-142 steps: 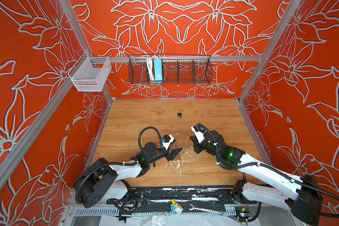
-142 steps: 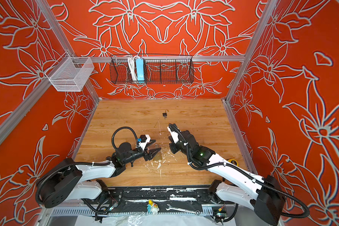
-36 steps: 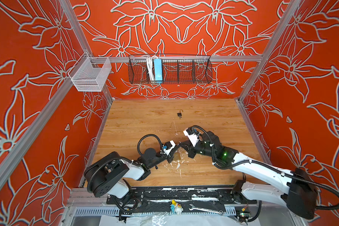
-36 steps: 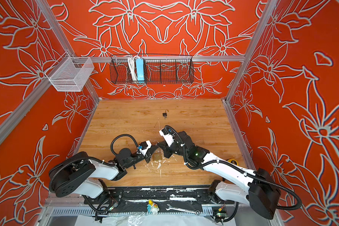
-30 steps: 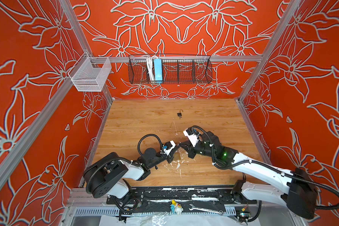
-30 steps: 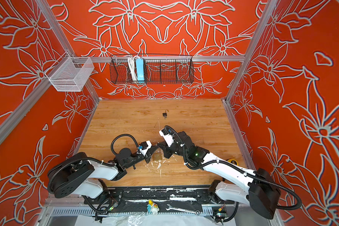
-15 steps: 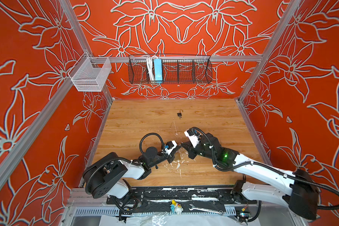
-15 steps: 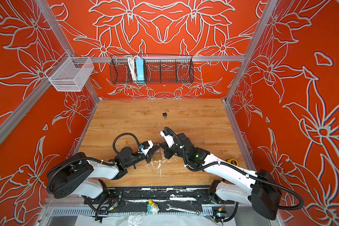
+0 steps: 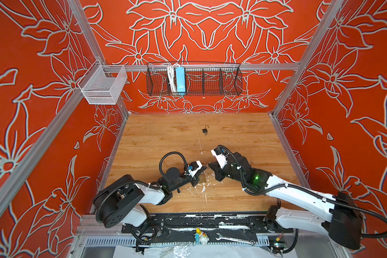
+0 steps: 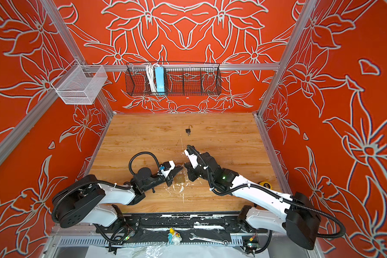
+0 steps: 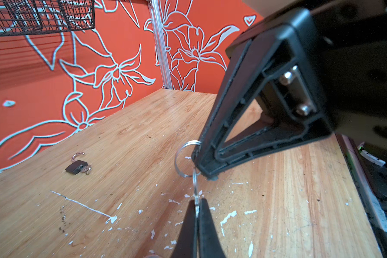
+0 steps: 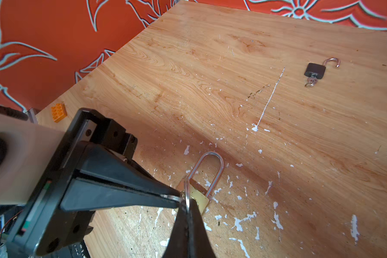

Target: Unlock with the key

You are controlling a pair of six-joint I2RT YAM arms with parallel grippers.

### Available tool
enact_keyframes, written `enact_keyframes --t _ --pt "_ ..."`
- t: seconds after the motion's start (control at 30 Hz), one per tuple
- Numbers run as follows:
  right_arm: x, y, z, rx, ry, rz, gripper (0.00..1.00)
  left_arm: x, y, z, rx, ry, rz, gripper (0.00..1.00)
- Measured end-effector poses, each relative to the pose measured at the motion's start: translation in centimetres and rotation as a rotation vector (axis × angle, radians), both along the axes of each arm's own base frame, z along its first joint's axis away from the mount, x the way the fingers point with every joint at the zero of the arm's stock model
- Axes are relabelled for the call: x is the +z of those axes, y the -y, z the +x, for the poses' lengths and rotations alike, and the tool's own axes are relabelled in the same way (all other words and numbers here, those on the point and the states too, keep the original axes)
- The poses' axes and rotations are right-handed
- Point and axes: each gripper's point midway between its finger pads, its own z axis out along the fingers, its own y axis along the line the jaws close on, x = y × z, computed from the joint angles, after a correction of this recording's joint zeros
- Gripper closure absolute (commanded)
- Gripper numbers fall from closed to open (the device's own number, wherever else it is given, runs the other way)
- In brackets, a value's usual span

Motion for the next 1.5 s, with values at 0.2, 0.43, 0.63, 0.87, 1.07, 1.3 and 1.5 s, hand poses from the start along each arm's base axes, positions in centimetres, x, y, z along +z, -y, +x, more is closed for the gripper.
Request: enact_keyframes --t 0.2,0.43,0.63,0.87,1.07,1.3,1.5 --pt "-0.1 0.4 0.4 -0.026 0.011 -0.013 0.74 -0.1 0.0 0.0 -0.002 -0.002 0.010 1.00" --pt "0.6 4.0 2.9 -0.224 0.088 -0.065 0.48 1.3 0.6 -0.2 -0.044 0.026 0.105 1.00" --pt "2.4 8.1 3.4 -0.370 0.174 -0.044 0.39 6.4 1.2 -1.2 -0.137 0.070 0.229 1.00" --pt "4.2 11.3 1.9 -0.418 0.269 0.046 0.30 2.4 1.7 -2.9 -0.298 -0.068 0.443 1.00" --pt "2.0 10.0 -0.7 -0.242 0.268 0.057 0.28 -1.6 1.0 -5.1 -0.409 -0.185 0.548 1.00" --pt "1.8 6.6 -3.7 0.034 0.287 0.111 0.28 -0.8 0.9 -5.7 -0.430 -0.151 0.533 1.00" --pt "3.0 4.1 -6.2 0.243 0.317 0.181 0.32 -0.5 0.9 -6.0 -0.444 -0.144 0.523 1.00"
